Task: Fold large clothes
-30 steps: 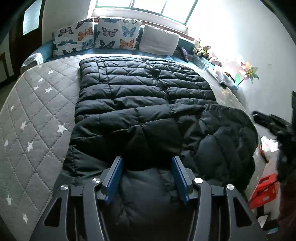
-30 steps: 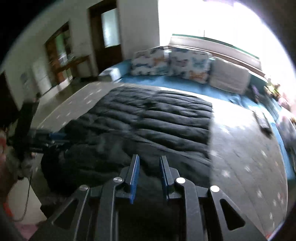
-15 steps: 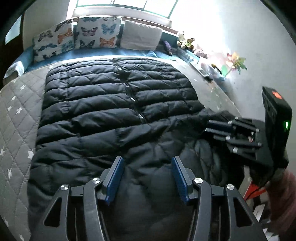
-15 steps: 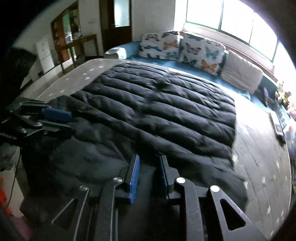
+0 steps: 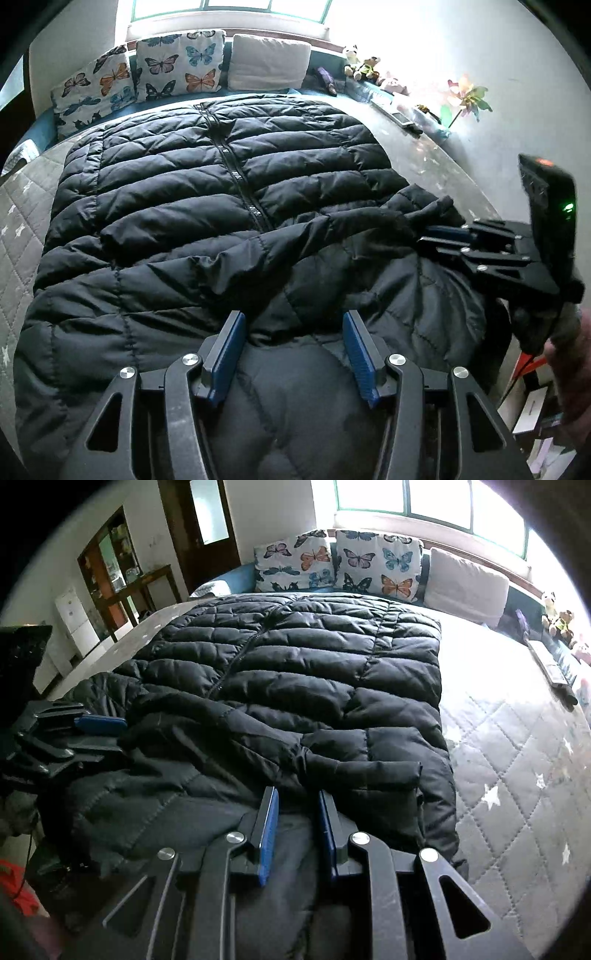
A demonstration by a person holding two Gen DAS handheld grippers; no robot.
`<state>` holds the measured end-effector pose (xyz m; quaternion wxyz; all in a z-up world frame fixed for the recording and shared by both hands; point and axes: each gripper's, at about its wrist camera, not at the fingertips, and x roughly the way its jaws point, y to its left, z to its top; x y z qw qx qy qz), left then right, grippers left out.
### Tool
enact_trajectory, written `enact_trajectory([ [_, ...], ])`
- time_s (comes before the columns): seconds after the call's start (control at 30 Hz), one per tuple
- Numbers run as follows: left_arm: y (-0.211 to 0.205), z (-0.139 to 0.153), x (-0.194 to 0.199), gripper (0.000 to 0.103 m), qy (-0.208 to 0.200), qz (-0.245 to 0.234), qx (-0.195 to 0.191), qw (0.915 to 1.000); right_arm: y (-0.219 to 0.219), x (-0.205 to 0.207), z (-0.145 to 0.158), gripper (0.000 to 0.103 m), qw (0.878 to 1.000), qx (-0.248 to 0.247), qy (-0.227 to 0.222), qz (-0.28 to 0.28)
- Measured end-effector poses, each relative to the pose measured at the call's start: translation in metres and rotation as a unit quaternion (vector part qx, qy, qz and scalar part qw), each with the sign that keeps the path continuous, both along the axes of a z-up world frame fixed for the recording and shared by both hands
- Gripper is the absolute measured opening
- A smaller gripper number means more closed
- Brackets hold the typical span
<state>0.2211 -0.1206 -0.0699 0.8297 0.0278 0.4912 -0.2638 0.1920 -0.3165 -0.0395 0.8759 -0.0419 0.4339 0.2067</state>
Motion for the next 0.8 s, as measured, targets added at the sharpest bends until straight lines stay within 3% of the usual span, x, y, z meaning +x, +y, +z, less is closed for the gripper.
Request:
enact_trajectory([
  [0.27, -0.008, -0.003, -0.003, 0.057, -0.011, -0.008, 0.017, 0.9998, 0.013, -0.043, 0.055, 0.025, 0.998, -0.044, -0.018, 0.045],
  [0.33, -0.008, -0.003, -0.004, 0.057, -0.015, -0.009, 0.02, 0.9997, 0.016, -0.05, 0.05, 0.025, 0.996, -0.073, -0.009, 0.051],
  [0.43, -0.008, -0.002, -0.008, 0.058, -0.025, -0.013, 0.024, 0.9993, 0.01, -0.05, 0.018, 0.024, 0.992, -0.116, 0.026, 0.033],
  [0.53, -0.008, 0.005, -0.017, 0.059, -0.034, -0.019, 0.04, 0.9984, 0.001, -0.047, 0.001, 0.024, 0.995, -0.089, 0.028, 0.027],
  [0.63, 0.007, 0.025, -0.03, 0.059, -0.041, -0.023, 0.031, 0.9984, 0.0, -0.047, 0.003, 0.024, 0.995, -0.086, 0.033, 0.022],
  [0.8, 0.058, 0.059, -0.048, 0.059, -0.073, 0.02, 0.033, 0.9966, 0.004, -0.045, 0.01, 0.025, 0.994, -0.101, 0.034, 0.032],
])
